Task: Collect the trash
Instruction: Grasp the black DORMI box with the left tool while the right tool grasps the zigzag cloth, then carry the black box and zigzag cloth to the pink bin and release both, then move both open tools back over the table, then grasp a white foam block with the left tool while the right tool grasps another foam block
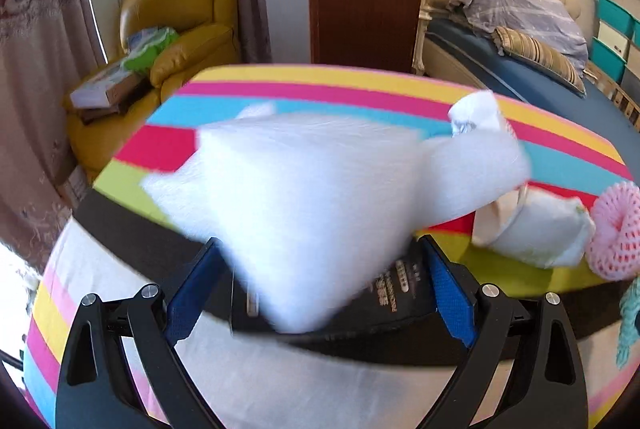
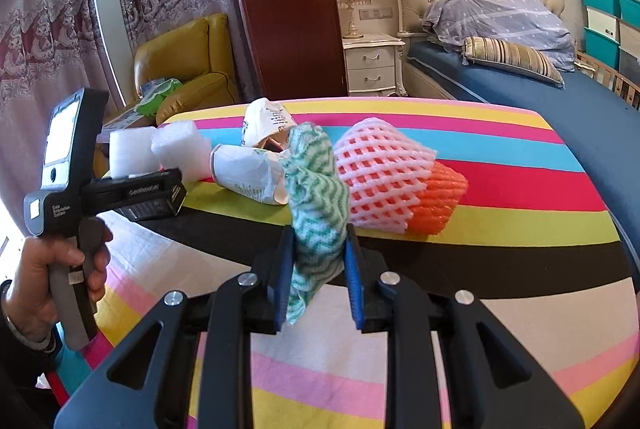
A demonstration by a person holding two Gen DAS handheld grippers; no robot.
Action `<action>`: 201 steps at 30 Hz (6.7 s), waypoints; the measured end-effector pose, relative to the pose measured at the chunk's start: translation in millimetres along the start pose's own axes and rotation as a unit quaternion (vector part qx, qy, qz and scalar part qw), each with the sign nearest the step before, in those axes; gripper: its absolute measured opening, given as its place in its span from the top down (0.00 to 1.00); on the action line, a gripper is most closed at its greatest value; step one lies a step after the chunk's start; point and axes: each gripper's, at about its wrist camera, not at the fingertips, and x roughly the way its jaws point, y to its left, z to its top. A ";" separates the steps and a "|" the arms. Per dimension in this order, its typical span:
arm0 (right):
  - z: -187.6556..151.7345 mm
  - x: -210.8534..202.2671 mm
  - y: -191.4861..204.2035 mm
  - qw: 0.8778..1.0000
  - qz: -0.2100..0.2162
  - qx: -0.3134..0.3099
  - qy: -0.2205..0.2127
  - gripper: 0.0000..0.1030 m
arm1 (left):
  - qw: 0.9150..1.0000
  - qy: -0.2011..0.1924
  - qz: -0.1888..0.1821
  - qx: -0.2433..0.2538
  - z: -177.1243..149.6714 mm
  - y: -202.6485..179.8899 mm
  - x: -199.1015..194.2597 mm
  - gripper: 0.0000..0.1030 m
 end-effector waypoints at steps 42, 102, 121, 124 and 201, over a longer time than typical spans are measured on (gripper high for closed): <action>-19.4 -34.5 33.9 1.000 0.017 -0.009 -0.002 0.76 | 0.998 -0.001 -0.052 0.029 -87.3 71.8 -65.7 0.59; -131.4 -278.1 -220.1 0.961 -0.241 0.117 -0.073 0.76 | 0.843 -0.101 -0.398 0.349 -160.5 -332.0 -214.7 0.59; -143.6 -297.4 -340.5 0.948 -0.277 0.139 -0.073 0.39 | 0.802 -0.079 -0.461 0.372 -160.7 -462.5 -201.9 0.23; -147.2 -301.3 -336.6 0.945 -0.283 0.143 -0.078 0.39 | 0.810 -0.092 -0.450 0.363 -153.5 -443.5 -204.1 0.18; 48.7 128.2 145.6 0.984 0.055 -0.145 0.084 0.51 | 0.994 -0.071 -0.063 0.059 -76.7 106.3 -81.2 0.39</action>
